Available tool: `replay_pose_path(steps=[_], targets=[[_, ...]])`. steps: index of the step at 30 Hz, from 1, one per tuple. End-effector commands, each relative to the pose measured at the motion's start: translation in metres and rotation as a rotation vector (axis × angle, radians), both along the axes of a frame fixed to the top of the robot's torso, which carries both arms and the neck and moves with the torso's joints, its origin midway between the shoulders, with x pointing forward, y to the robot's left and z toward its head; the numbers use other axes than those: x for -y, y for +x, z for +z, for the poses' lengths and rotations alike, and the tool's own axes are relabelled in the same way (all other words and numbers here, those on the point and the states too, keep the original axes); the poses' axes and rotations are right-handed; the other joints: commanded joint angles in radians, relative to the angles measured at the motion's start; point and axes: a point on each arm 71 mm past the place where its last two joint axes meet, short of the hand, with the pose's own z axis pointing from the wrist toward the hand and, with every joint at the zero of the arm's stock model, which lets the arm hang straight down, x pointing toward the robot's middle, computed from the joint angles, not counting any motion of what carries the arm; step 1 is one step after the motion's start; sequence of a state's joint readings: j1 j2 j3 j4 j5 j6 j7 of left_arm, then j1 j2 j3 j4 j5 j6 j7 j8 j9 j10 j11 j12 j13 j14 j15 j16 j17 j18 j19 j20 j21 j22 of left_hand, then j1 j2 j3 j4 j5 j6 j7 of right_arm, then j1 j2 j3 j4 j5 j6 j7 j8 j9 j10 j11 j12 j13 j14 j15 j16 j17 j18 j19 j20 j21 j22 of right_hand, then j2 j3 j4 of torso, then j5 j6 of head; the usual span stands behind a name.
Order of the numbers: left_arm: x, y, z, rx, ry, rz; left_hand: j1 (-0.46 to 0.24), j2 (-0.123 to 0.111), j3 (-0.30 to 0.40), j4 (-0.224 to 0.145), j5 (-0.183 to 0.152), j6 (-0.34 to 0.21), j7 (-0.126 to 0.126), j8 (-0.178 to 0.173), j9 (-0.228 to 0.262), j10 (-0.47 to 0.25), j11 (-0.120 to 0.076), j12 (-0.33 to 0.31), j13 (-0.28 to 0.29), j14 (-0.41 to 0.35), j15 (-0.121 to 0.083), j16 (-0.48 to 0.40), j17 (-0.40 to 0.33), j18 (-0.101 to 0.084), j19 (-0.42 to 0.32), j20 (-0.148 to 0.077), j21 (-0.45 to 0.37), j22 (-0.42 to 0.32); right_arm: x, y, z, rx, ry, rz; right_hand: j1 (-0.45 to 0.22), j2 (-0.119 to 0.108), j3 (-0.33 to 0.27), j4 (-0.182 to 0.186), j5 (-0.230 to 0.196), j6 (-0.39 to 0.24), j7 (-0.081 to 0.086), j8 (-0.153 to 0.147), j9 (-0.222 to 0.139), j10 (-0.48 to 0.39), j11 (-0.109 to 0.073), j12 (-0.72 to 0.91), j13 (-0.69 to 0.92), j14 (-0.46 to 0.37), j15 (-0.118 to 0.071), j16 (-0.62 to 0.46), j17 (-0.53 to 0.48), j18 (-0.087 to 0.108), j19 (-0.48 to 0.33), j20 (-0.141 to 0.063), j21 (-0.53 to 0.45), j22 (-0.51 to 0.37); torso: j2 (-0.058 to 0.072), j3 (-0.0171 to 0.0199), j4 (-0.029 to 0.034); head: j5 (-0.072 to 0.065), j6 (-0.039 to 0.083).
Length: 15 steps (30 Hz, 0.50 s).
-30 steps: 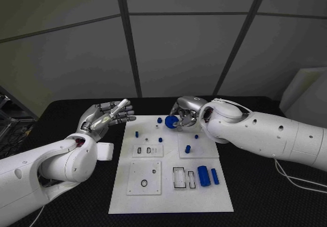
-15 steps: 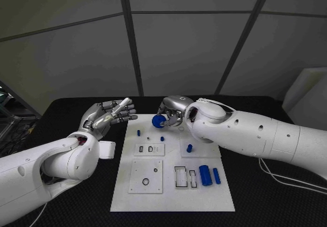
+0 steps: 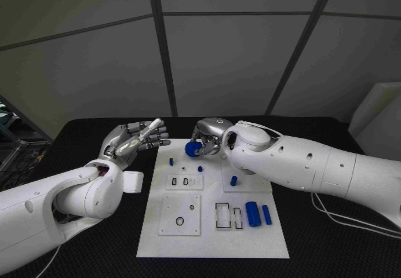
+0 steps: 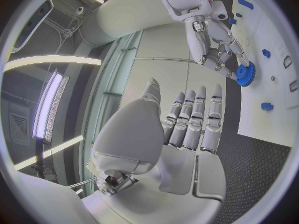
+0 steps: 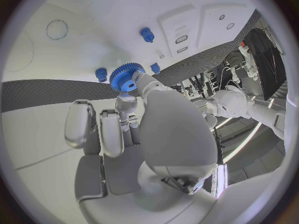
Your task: Assemble the parts on the task board
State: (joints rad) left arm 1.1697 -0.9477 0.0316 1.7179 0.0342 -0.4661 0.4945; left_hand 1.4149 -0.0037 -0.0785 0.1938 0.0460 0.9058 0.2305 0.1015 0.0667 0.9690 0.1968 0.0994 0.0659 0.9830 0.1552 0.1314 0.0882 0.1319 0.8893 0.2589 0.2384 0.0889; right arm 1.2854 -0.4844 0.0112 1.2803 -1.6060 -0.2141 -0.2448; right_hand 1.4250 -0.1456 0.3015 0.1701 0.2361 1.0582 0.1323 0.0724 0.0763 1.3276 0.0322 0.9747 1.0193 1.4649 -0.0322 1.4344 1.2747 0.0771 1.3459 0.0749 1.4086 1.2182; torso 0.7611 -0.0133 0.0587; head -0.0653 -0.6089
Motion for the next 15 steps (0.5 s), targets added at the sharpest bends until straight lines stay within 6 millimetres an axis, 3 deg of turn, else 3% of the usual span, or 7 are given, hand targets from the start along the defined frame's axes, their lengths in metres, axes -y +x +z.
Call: replay_pose_path(steps=[1, 15], targets=[[0.0016, -0.0006, 0.0018, 0.011, -0.001, -0.013, 0.007, 0.003, 0.000, -0.005, 0.001, -0.006, 0.020, -0.006, 0.000, -0.001, 0.002, -0.005, 0.000, 0.002, 0.001, -0.006, -0.001, 0.049, 0.003, 0.001, -0.006, -0.001, -0.0007, 0.0008, -0.0008, -0.007, -0.023, 0.009, 0.001, 0.012, 0.007, -0.001, 0.004, 0.019, -0.005, 0.001, 0.001, -0.003, 0.004, 0.003, 0.001, 0.055, -0.003, 0.004, 0.001, -0.006, 0.003, 0.002, 0.004, 0.000, 0.000, -0.0002, -0.0003, 0.001, -0.002], [0.0011, -0.0007, 0.0020, 0.012, -0.001, -0.011, 0.007, 0.003, 0.000, -0.005, 0.001, -0.006, 0.020, -0.006, 0.000, -0.001, 0.002, -0.005, 0.000, 0.002, 0.001, -0.006, -0.001, 0.049, 0.003, 0.001, -0.006, -0.001, -0.0005, 0.0024, -0.0052, -0.018, -0.063, 0.005, 0.000, 0.013, 0.008, -0.002, 0.005, 0.017, -0.005, -0.001, 0.001, 0.000, 0.004, 0.016, 0.014, 0.055, -0.002, 0.003, 0.001, -0.006, 0.003, 0.003, 0.004, 0.000, 0.000, 0.0003, -0.0022, 0.004, -0.004]])
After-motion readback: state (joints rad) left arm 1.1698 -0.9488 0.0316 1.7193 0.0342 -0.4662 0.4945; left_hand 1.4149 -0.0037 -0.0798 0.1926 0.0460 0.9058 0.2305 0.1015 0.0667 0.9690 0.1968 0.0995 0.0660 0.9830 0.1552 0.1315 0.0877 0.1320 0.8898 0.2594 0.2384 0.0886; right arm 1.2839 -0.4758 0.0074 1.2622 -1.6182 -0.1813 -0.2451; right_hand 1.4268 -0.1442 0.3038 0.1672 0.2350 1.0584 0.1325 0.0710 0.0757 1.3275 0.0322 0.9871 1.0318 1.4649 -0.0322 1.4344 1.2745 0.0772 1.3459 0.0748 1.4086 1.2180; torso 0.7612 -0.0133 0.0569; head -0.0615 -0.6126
